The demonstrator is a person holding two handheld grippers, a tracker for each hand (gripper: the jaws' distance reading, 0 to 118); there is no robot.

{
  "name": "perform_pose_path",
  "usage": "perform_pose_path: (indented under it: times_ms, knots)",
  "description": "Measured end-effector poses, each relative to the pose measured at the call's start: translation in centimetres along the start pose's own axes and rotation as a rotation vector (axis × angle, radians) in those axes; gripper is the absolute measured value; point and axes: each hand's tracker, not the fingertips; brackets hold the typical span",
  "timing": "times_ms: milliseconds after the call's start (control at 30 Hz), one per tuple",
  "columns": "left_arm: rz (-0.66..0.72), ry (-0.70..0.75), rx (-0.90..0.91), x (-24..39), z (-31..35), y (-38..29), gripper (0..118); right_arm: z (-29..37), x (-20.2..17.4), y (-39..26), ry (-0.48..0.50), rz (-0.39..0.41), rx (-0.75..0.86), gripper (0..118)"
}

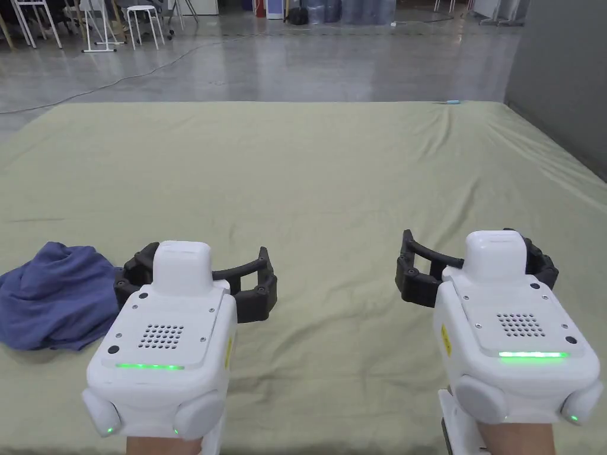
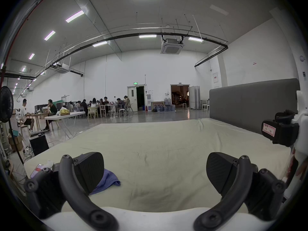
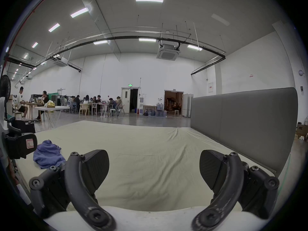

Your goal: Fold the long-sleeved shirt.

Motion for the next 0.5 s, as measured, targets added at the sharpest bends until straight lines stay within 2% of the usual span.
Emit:
perform_pose_path:
  times_ms: [500]
  knots:
    - [-0.023, 0.020, 0.014, 0.00, -0.17, 0.25, 118, -0.08, 0.09, 0.25, -0.007, 0.002, 0.000, 110]
